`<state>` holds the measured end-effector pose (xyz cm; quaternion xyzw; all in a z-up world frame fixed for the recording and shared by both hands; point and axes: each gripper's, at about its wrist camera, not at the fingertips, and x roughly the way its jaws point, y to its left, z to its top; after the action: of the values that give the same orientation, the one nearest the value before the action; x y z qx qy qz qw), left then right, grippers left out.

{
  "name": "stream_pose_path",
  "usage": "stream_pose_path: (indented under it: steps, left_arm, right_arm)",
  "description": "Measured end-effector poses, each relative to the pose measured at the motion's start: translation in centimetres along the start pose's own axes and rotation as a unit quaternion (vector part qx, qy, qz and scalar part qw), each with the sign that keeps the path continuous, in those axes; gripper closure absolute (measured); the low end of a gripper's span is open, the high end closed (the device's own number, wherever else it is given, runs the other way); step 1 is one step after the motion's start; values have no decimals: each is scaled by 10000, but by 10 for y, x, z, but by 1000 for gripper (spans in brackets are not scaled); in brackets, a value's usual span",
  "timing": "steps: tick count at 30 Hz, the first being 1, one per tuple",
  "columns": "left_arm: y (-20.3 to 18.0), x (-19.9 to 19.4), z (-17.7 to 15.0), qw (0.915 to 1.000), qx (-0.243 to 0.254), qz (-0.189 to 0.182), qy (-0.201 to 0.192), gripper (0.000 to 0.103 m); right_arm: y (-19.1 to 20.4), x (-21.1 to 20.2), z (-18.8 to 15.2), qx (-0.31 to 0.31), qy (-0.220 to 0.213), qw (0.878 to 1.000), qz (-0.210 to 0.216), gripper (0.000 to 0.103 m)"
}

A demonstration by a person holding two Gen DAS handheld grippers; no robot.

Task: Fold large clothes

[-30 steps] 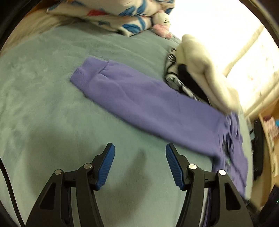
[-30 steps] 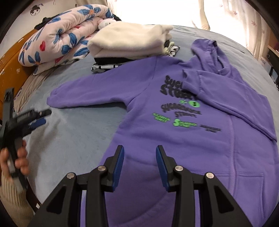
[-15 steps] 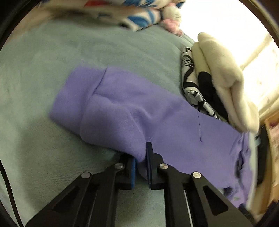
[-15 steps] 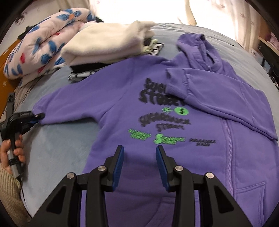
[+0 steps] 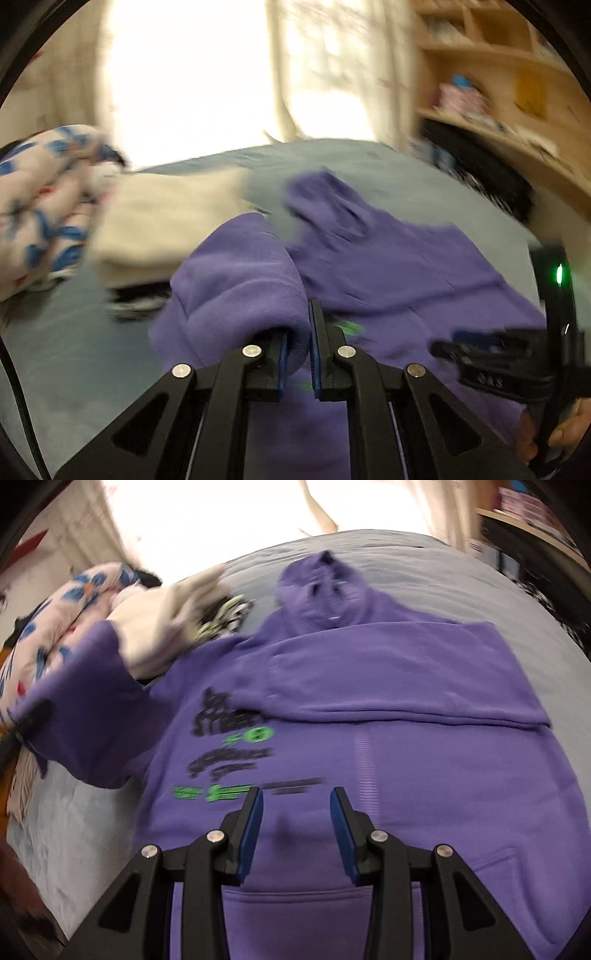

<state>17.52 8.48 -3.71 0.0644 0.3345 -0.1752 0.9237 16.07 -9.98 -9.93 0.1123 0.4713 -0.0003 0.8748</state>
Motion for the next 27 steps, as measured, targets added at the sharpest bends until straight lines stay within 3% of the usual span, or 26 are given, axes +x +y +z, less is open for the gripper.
stream_pose_path:
  steps: [2, 4, 7, 13, 17, 22, 27]
  left_arm:
    - [-29, 28, -9, 9983, 46, -346, 472, 75]
    - [-52, 61, -27, 9922, -35, -622, 1083, 63]
    - [-67, 78, -48, 9866, -51, -564, 1530, 55]
    - [-64, 47, -66, 9870, -63, -555, 1504, 39]
    - [-45, 16, -69, 9869, -384, -674, 1411, 26]
    - [-34, -7, -79, 9821, -625, -970, 1488, 20]
    - [-24, -33, -96, 9829, -793, -687, 1514, 20]
  right_arm:
    - [-20, -2, -1, 120, 48, 9999, -65, 65]
    - [-39, -2, -4, 251, 116, 9996, -98, 65]
    - [-60, -4, -8, 424, 165, 9990, -45, 65]
    - [-67, -9, -7, 436, 139, 9984, 342, 65]
    - [-43, -12, -3, 157, 73, 9979, 626, 56]
    - [2, -19, 0, -434, 31, 9937, 1035, 55]
    - [50, -20, -3, -1057, 92, 9862, 1274, 55]
